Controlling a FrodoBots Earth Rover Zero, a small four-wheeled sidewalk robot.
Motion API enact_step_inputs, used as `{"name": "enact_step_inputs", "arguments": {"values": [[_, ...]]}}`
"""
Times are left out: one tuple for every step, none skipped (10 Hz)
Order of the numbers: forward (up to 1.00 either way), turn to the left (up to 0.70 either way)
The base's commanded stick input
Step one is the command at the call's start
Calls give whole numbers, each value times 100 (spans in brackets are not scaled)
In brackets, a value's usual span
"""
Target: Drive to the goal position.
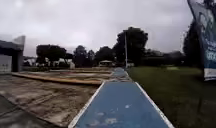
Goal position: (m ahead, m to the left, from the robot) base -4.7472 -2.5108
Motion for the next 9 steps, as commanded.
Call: {"name": "enact_step_inputs", "arguments": {"values": [[70,-3],[70,0],[70,0],[70,0],[70,0],[53,0],[26,0],[0,0],[0,0]]}}
